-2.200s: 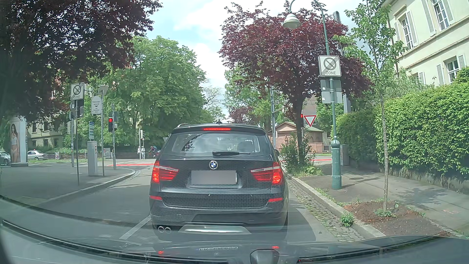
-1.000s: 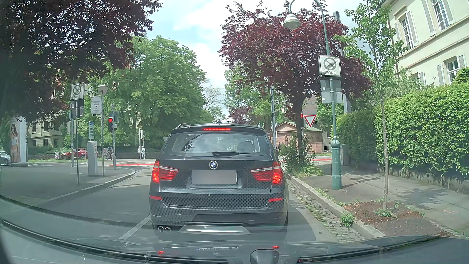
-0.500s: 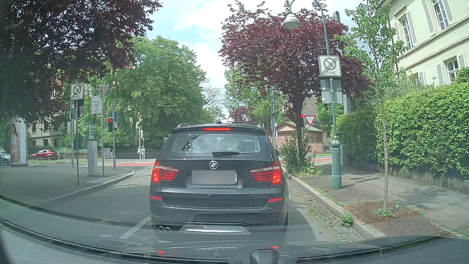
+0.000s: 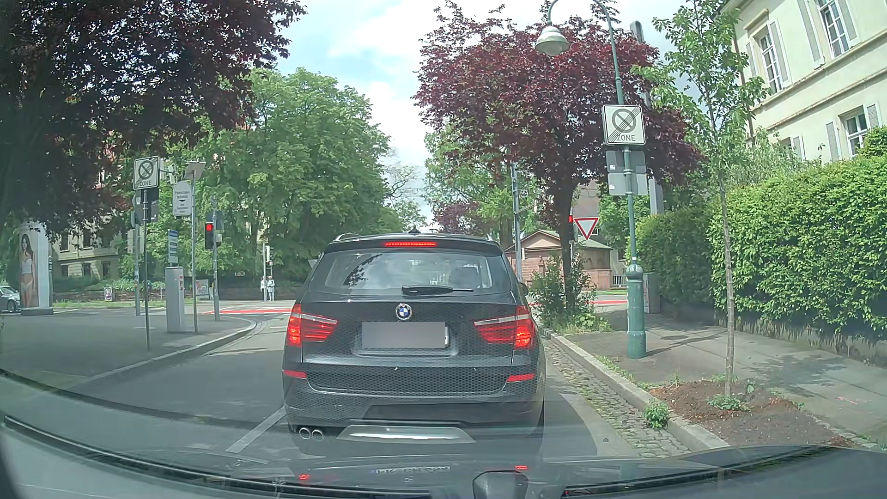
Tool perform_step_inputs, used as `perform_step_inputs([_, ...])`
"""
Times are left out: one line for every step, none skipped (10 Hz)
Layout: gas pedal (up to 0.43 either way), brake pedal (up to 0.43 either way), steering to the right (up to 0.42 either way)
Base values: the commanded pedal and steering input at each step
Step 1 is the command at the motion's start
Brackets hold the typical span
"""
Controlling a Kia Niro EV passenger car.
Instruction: Follow the waypoints while adhering to traffic rules and regulations
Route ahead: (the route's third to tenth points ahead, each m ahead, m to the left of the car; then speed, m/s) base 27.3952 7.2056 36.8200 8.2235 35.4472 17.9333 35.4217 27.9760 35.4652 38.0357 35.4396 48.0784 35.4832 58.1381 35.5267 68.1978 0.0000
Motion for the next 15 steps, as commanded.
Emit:
perform_step_inputs([0.0,0.274,-0.003])
perform_step_inputs([0.0,0.274,-0.003])
perform_step_inputs([0.0,0.274,-0.003])
perform_step_inputs([0.0,0.274,-0.003])
perform_step_inputs([0.0,0.274,-0.003])
perform_step_inputs([0.0,0.274,-0.003])
perform_step_inputs([0.0,0.274,-0.003])
perform_step_inputs([0.0,0.274,-0.003])
perform_step_inputs([0.0,0.274,-0.003])
perform_step_inputs([0.0,0.274,-0.003])
perform_step_inputs([0.0,0.274,-0.003])
perform_step_inputs([0.0,0.274,-0.003])
perform_step_inputs([0.0,0.274,-0.003])
perform_step_inputs([0.0,0.274,-0.003])
perform_step_inputs([0.0,0.274,-0.003])
